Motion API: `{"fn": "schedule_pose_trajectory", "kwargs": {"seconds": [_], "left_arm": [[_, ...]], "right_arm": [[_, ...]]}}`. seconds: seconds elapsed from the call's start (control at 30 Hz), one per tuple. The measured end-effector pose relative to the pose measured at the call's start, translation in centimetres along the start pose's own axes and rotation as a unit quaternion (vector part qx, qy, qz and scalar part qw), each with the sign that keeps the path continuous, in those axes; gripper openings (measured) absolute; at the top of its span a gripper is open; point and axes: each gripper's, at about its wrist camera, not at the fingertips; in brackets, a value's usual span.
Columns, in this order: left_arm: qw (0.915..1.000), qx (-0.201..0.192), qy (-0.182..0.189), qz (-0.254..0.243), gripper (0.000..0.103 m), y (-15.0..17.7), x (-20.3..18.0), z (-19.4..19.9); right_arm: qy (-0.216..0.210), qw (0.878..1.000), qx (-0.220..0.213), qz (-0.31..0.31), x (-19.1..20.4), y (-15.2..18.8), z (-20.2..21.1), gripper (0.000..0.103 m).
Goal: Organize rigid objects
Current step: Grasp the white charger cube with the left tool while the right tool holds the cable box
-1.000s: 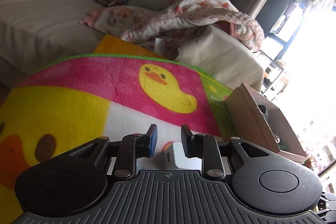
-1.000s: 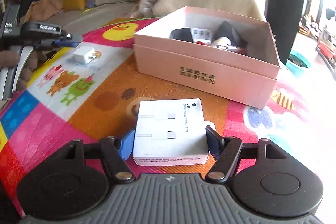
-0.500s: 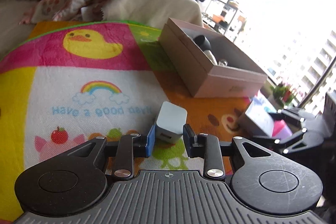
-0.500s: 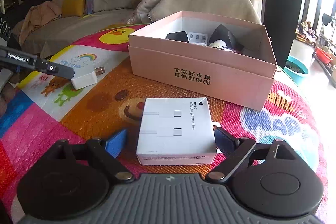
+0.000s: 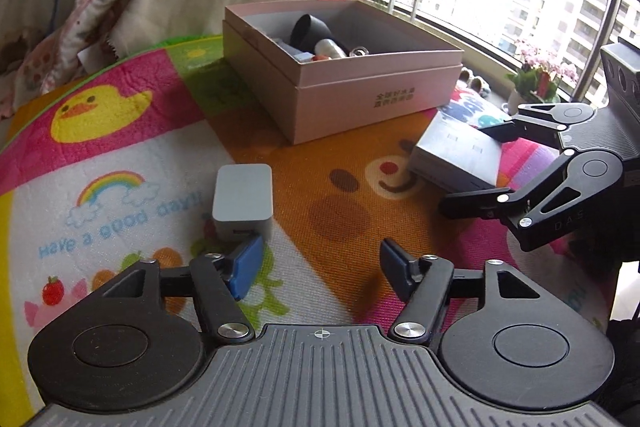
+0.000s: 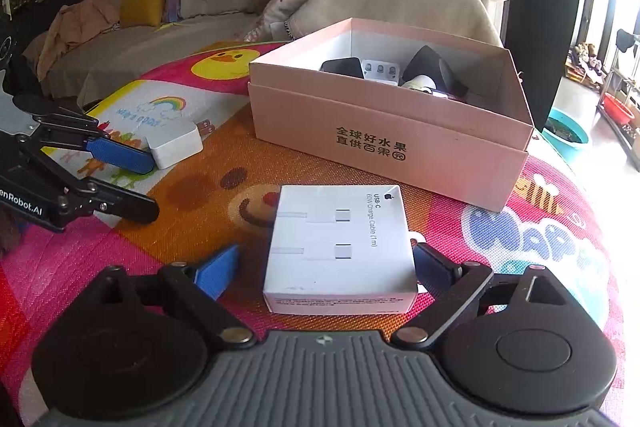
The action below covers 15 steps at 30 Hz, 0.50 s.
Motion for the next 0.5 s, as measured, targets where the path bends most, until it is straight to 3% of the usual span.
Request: {"fn": "schedule_pose_trajectory", "kwargs": {"seconds": [0.1, 0.17, 0.33, 0.4, 0.5], "left_arm": [[0.9999, 0.001, -0.005, -0.009, 0.079, -0.1, -1.0, -0.1], [0.9997, -0.02, -0.012, -0.005, 0.074, -0.3, -1.4, 0.5], [0.9908, -0.092, -0.097, -0.019, 0.073, -1.7, -1.2, 2.4], [0.9894, -0.083, -0.12, 0.0, 0.073, -2.2, -0.1, 1.9], [0.9905, -0.06, -0.12, 0.031, 0.073, -2.5, 1.5, 0.3]], "right_arm": [[0.0, 1.0, 0.0, 0.0, 0.0, 0.0, 0.0, 0.094], [-0.001, 1.0, 0.0, 0.0, 0.0, 0.0, 0.0, 0.094], [-0.001, 1.0, 0.0, 0.001, 0.0, 0.0, 0.0, 0.095], [-0.002, 1.0, 0.001, 0.001, 0.0, 0.0, -0.1, 0.096], [-0.003, 1.0, 0.002, 0.003, 0.1, 0.1, -0.1, 0.097]]}}
Point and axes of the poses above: each gripper's, at about its wrist camera, not at the fingertips, and z roughly against the way its jaws point, x to its left, y to its underside, and after that the axes turned 2 degrees about -y, right-handed
